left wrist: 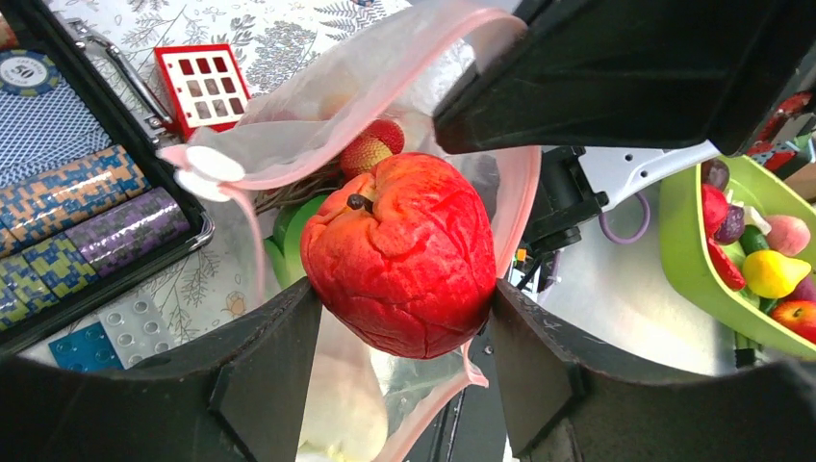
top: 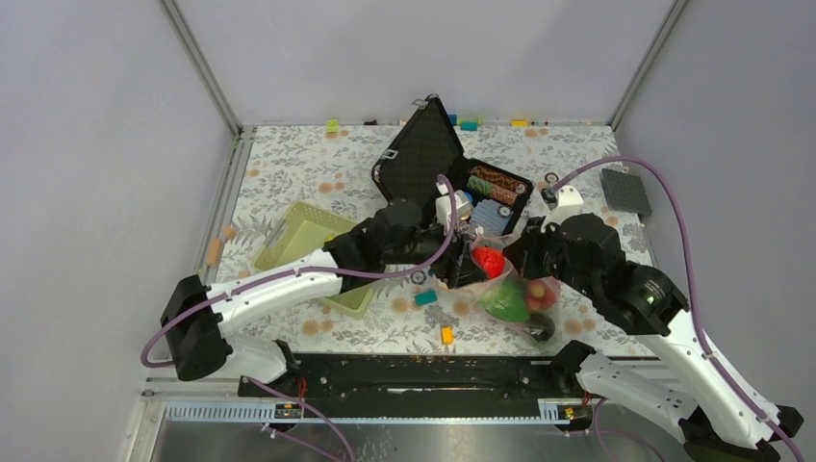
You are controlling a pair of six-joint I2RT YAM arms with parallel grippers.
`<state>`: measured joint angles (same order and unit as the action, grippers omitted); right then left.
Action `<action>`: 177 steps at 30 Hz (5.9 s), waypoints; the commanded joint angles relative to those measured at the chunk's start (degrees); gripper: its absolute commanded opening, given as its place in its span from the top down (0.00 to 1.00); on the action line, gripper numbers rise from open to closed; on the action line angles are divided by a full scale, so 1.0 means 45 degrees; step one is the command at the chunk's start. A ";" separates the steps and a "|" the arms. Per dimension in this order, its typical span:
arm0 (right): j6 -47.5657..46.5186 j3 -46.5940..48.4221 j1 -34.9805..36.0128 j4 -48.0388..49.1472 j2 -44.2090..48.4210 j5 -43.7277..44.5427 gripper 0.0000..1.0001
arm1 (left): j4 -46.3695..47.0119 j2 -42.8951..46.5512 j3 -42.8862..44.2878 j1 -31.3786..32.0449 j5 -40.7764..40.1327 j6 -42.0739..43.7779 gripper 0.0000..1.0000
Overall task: Place the food in the zip-top bag and seal the zipper
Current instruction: Place the fake fruit in the zipper food storage bag, then pick up the fake fruit from the bin, then place the fake fruit in the zipper food storage bag.
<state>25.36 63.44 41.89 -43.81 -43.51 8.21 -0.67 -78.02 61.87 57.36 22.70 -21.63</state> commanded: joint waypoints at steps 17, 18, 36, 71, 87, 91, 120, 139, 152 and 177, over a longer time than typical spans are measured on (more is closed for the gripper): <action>0.0314 0.0173 -0.0056 0.1118 0.0603 0.0441 1.00 | -0.0158 0.1729 -0.0030 0.0905 -0.2280 0.0742 0.01; 0.0341 0.0276 -0.0054 0.1103 0.0624 0.0420 1.00 | -0.0203 0.1944 -0.0112 0.0905 -0.2465 0.0668 0.01; 0.0556 0.0468 -0.0040 0.1375 0.1575 0.1271 1.00 | -0.5365 0.3995 -0.0868 -0.1355 -0.8990 -0.2549 0.01; 0.0225 0.0443 -0.0055 0.1364 0.1281 0.1764 1.00 | -0.2703 0.0558 -0.4222 -0.7121 -0.3129 -0.2202 0.06; 0.0274 0.0453 -0.0070 0.1364 0.1263 0.1578 1.00 | -0.3471 -0.0461 -0.3808 -0.7185 -0.4221 -0.2264 0.17; 0.0293 0.0448 -0.0050 0.1396 0.1252 0.1688 1.00 | -0.2790 0.0169 -0.4088 -0.7235 -0.3183 -0.2394 0.16; 0.0281 0.0473 -0.0051 0.1394 0.1034 0.1584 1.00 | -0.2039 -0.1471 -0.3596 -0.7504 -0.2631 -0.2615 0.35; 0.0281 0.0492 -0.0064 0.1390 0.1065 0.1322 1.00 | -0.3336 0.4253 -0.2269 -0.6183 -0.3279 -0.2251 0.68; 0.0312 0.0470 -0.0061 0.1382 0.1304 0.1149 1.00 | -0.2509 0.2290 0.1820 -0.0479 -0.0282 0.0764 0.69; 0.0301 0.0473 -0.0048 0.1389 0.1349 0.0940 1.00 | -0.3067 -0.0223 0.3434 0.0437 0.0128 0.0938 0.01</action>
<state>26.87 63.16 41.89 -42.54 -37.98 12.53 -16.69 -80.40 75.35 58.98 22.35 -17.82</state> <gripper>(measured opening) 0.022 0.985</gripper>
